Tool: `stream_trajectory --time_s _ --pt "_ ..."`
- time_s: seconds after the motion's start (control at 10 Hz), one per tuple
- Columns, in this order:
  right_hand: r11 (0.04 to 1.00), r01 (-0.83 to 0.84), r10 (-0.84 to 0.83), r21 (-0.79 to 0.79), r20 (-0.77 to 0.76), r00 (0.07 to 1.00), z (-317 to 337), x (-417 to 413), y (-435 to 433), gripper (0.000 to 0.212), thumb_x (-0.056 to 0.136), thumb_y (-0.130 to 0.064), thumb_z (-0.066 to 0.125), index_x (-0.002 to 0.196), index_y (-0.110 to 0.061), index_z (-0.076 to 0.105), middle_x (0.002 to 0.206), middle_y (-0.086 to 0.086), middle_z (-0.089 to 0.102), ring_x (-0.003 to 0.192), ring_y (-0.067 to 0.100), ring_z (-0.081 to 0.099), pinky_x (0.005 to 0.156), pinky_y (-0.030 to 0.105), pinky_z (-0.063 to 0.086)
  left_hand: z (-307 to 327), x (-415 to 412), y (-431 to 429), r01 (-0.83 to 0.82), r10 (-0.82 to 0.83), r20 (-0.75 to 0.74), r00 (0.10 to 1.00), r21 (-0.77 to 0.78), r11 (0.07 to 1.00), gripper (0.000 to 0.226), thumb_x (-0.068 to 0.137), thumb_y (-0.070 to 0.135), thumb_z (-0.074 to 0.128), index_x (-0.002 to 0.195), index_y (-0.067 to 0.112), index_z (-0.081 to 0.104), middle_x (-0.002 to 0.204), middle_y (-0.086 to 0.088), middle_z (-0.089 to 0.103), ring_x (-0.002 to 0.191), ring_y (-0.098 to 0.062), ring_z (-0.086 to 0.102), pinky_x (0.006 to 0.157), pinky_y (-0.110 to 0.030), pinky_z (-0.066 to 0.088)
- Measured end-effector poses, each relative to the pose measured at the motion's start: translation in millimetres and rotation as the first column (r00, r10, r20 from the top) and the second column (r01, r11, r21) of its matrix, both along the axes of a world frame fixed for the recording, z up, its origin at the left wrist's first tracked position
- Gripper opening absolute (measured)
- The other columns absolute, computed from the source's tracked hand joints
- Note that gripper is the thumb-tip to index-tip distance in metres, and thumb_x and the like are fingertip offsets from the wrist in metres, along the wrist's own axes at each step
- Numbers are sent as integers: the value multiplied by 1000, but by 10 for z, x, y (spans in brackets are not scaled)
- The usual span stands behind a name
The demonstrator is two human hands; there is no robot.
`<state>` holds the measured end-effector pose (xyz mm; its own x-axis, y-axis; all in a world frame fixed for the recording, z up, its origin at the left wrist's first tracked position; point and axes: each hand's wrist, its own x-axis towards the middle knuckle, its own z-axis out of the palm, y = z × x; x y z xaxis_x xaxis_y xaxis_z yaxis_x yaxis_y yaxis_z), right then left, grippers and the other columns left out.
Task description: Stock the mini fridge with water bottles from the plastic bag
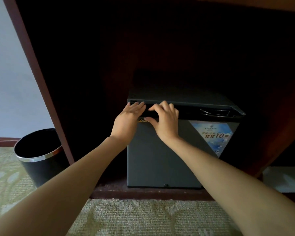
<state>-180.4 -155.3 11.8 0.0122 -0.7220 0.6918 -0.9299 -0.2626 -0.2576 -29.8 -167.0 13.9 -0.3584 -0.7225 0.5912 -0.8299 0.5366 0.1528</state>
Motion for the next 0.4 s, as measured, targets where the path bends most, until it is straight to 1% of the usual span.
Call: stream_trajectory --time_s 0.1,0.2,0.3,0.4 --pt "999 12 -13 42 26 1000 31 13 -1 31 79 -36 73 105 -20 65 102 1 56 99 22 49 85 31 31 0 -61 35 -34 34 -4 999 18 999 70 86 -10 51 148 12 29 156 0 25 146 -14 15 116 -22 -6" --pt "985 7 -10 174 16 1000 103 40 35 38 81 -36 71 115 -23 62 112 -1 53 108 20 46 93 30 28 54 -100 75 -71 66 53 996 93 993 76 86 -13 48 151 13 18 160 0 13 148 -14 4 116 -25 -7" --pt "953 -76 75 292 12 997 159 -6 136 53 83 -35 70 132 -24 53 126 0 49 122 20 41 109 30 17 138 -104 222 -69 65 32 997 178 982 79 86 -13 47 152 18 15 160 3 4 148 -15 1 117 -27 16" --pt "884 -242 151 400 247 957 211 -121 351 53 87 -21 67 137 -21 50 143 0 44 139 18 29 115 29 11 169 -22 498 -42 79 -107 991 306 951 66 88 -3 50 146 24 36 153 2 32 135 -19 40 94 -25 44"
